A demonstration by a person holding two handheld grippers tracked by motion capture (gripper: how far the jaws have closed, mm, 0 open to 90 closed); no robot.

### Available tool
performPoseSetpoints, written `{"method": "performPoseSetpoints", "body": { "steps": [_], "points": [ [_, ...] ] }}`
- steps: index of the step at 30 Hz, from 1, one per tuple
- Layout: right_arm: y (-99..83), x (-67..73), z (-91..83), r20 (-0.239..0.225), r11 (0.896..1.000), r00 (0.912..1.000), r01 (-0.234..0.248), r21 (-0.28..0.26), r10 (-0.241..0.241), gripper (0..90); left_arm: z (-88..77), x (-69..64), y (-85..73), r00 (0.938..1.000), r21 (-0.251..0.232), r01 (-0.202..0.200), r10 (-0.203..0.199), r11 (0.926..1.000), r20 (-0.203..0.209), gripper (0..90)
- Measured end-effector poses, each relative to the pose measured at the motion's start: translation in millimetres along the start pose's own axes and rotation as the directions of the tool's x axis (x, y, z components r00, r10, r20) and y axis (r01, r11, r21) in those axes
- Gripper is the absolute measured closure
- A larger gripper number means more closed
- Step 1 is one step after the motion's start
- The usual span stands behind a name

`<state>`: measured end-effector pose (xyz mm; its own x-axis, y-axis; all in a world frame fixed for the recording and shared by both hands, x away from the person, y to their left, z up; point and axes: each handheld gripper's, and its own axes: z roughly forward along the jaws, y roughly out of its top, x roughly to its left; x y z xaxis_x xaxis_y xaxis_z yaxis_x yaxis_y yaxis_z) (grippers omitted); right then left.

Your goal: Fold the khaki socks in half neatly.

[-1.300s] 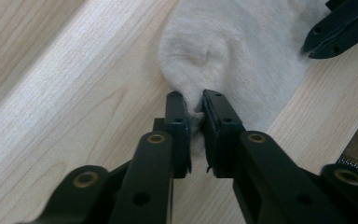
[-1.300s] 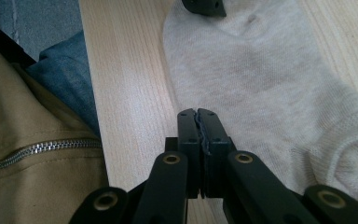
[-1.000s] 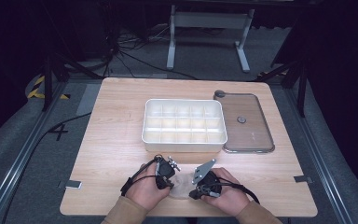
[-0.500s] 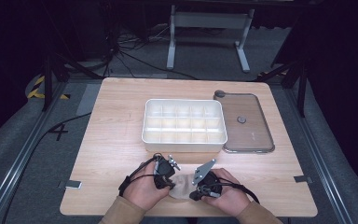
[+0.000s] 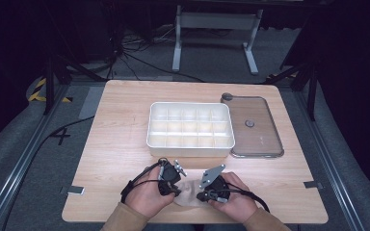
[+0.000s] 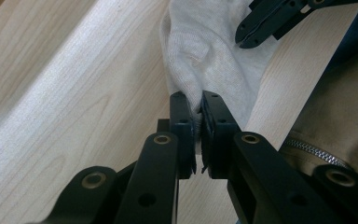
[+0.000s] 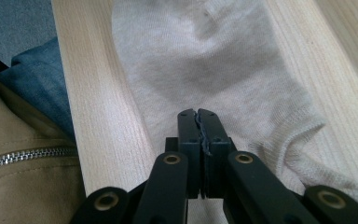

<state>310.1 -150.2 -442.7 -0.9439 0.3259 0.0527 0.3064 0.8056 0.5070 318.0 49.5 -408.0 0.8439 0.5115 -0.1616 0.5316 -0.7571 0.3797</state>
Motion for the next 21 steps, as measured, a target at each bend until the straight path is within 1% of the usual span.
{"method": "performPoseSetpoints", "body": {
  "steps": [2,3,4,6,7,11,16,17,18,19,21],
  "points": [
    [0.1,-0.1,-0.1,0.000,1.000,1.0000,0.002,0.005,-0.002,89.4,-1.4,0.0,0.1,1.0000,-0.011,-0.001,0.001,0.9999,0.004,84.2],
    [0.0,0.0,-0.1,-0.004,1.000,1.0000,0.002,0.005,-0.002,89.4,-2.1,-0.5,-0.1,1.0000,-0.020,0.005,-0.005,0.9998,0.003,84.1],
    [0.2,0.6,0.2,0.001,1.000,1.0000,-0.001,0.004,0.001,89.5,-2.9,-0.1,0.2,1.0000,-0.020,-0.001,0.001,0.9998,0.003,84.1],
    [0.6,1.7,1.5,0.000,1.000,1.0000,-0.007,-0.001,0.007,89.6,-4.0,-0.4,0.9,0.9999,-0.035,0.002,-0.003,0.9994,-0.012,83.9],
    [1.2,2.5,2.1,0.001,1.000,1.0000,-0.003,-0.003,0.003,89.5,-4.7,0.0,1.5,0.9998,-0.040,-0.008,0.007,0.9992,-0.020,83.8],
    [3.1,6.9,4.6,0.010,1.000,0.9999,0.006,-0.010,-0.006,89.6,-8.5,-3.2,2.5,0.9996,-0.078,-0.008,0.006,0.9969,-0.027,83.8],
    [1.9,7.3,4.4,0.002,1.000,1.0000,0.006,-0.021,-0.006,89.5,-12.3,-5.5,4.3,0.9993,-0.079,-0.023,0.020,0.9966,-0.033,83.7],
    [1.6,7.1,4.4,-0.001,1.000,1.0000,0.002,-0.024,-0.002,89.2,-12.2,-5.3,4.4,0.9996,-0.074,-0.018,0.016,0.9971,-0.025,83.6],
    [1.1,6.6,3.9,0.001,1.000,1.0000,-0.003,-0.026,0.003,88.4,-13.0,-4.3,4.5,0.9994,-0.060,-0.026,0.025,0.9978,-0.026,83.6],
    [0.8,6.5,2.6,-0.005,1.000,0.9999,-0.010,-0.029,0.010,88.1,-12.5,-4.1,4.0,0.9996,-0.068,-0.017,0.015,0.9976,-0.023,83.6],
    [-0.3,4.8,-2.3,0.000,0.999,0.9999,-0.017,-0.035,0.017,88.3,-13.5,-2.2,3.3,0.9998,-0.056,-0.013,0.012,0.9984,-0.017,83.6]
  ]
}}
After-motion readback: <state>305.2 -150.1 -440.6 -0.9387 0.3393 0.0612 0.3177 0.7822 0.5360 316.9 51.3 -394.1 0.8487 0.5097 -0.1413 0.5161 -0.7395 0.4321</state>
